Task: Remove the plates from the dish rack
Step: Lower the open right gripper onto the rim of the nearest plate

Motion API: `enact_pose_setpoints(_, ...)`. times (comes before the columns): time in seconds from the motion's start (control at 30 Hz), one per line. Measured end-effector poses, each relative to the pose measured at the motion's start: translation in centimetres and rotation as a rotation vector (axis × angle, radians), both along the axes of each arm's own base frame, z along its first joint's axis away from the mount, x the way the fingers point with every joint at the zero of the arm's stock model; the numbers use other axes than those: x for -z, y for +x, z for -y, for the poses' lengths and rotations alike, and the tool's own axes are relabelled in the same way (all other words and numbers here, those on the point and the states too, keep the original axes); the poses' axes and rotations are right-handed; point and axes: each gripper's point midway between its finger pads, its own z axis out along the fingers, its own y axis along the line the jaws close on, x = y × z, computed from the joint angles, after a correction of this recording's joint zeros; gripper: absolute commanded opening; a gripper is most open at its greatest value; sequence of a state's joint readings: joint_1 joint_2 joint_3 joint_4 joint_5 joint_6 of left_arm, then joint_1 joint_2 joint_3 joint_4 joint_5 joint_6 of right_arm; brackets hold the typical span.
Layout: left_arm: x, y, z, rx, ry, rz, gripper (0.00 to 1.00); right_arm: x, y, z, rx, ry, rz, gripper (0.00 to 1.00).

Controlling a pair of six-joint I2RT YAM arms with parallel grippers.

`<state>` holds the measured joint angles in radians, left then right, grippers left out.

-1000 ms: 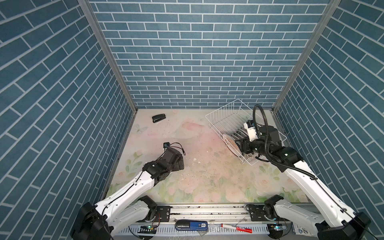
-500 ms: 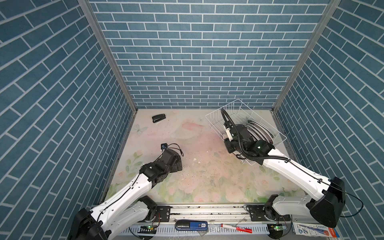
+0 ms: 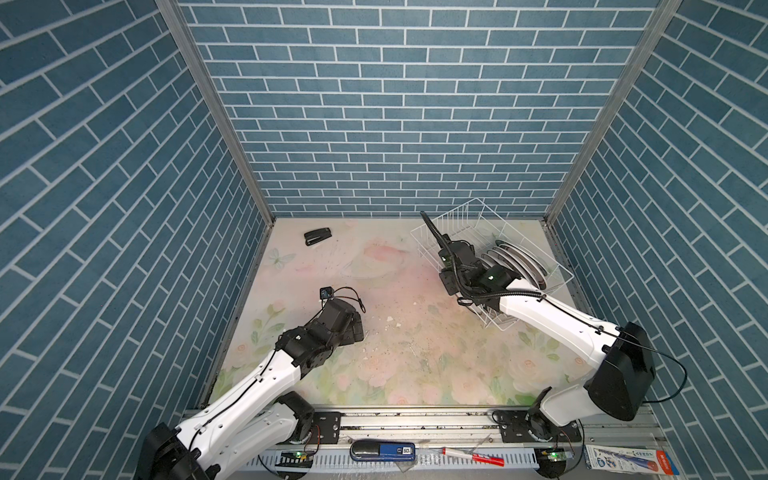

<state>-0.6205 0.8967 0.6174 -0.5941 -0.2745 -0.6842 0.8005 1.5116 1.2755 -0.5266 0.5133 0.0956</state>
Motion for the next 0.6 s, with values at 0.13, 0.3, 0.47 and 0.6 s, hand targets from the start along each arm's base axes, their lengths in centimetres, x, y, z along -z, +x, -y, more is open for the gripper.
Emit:
enact_pose_setpoints(0.13,0.1,0.0,0.0,0.000,0.001,-0.001,0.99,0.9,0.0,0.4,0.012,-0.045,-0.024,0.38)
enact_pose_setpoints(0.3,0.1,-0.1,0.0,0.000,0.002,-0.002,0.99,2.0,-0.1,1.1,0.024,-0.100,-0.063,0.38)
enact_pose_setpoints(0.47,0.1,-0.2,-0.2,-0.001,0.000,0.002,0.99,2.7,-0.2,1.3,0.027,-0.126,-0.086,0.36)
enact_pose_setpoints(0.6,0.1,-0.2,-0.2,-0.002,0.000,0.004,0.99,3.2,-0.2,1.5,0.030,-0.147,-0.106,0.32)
